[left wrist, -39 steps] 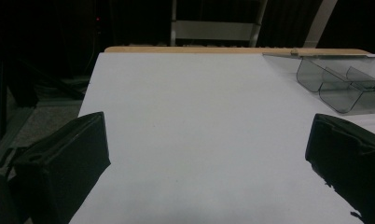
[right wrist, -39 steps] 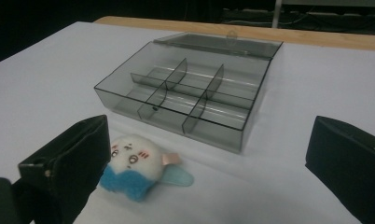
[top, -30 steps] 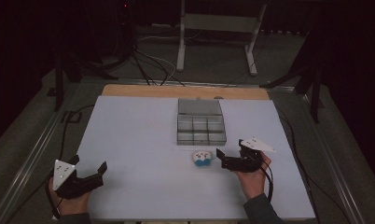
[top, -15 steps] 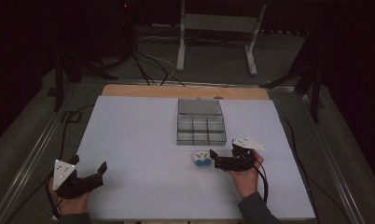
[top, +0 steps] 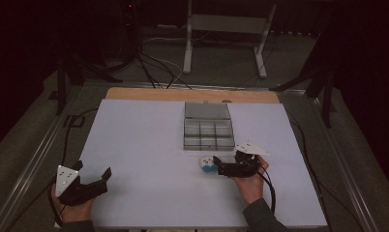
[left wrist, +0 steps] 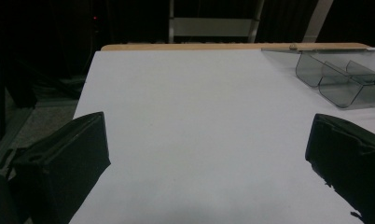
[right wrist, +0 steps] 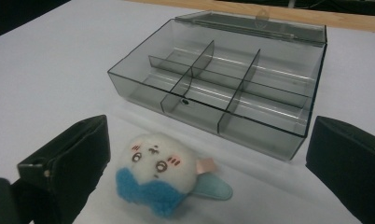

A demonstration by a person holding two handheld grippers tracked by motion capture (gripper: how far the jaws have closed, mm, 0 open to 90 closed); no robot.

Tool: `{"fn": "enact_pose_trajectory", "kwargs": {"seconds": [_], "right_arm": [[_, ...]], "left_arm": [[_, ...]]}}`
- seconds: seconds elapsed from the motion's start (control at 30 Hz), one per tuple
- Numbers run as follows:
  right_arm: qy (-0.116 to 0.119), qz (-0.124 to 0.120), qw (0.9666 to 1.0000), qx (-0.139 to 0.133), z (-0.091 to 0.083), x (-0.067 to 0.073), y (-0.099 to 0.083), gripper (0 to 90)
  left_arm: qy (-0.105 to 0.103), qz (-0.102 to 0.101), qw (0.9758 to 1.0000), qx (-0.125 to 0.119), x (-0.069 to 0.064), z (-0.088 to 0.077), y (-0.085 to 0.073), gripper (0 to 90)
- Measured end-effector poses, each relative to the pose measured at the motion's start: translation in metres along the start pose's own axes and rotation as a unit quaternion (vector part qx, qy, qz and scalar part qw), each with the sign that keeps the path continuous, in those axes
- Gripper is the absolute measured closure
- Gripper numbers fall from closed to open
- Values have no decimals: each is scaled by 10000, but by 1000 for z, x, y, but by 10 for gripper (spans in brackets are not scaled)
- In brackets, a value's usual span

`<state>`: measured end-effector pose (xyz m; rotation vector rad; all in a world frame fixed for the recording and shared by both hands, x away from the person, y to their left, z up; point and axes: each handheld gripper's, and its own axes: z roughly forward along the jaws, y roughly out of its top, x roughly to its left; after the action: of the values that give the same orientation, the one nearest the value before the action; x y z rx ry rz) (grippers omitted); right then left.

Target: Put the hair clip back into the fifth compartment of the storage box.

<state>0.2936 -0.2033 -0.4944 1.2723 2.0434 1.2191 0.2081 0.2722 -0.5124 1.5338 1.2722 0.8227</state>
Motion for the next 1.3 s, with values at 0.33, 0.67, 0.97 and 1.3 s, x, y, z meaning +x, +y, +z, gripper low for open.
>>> {"fn": "enact_pose_trajectory", "kwargs": {"seconds": [0.33,0.67,0.97,1.3], "right_arm": [[18,-53,9999,105,7,4,-2,0],[64,-16,9999,154,13,9,-3,0],[134,-25,9992,378,23,14,-7,2],[190,-42,9976,664,34,20,-12,50]], "left_arm": [[24,-23,10000,-14,1,-1,0,6],[21,-29,10000,-7,2,-1,0,6],[23,-24,10000,-8,1,0,0,6],[24,-32,10000,-7,2,0,-1,5]]}}
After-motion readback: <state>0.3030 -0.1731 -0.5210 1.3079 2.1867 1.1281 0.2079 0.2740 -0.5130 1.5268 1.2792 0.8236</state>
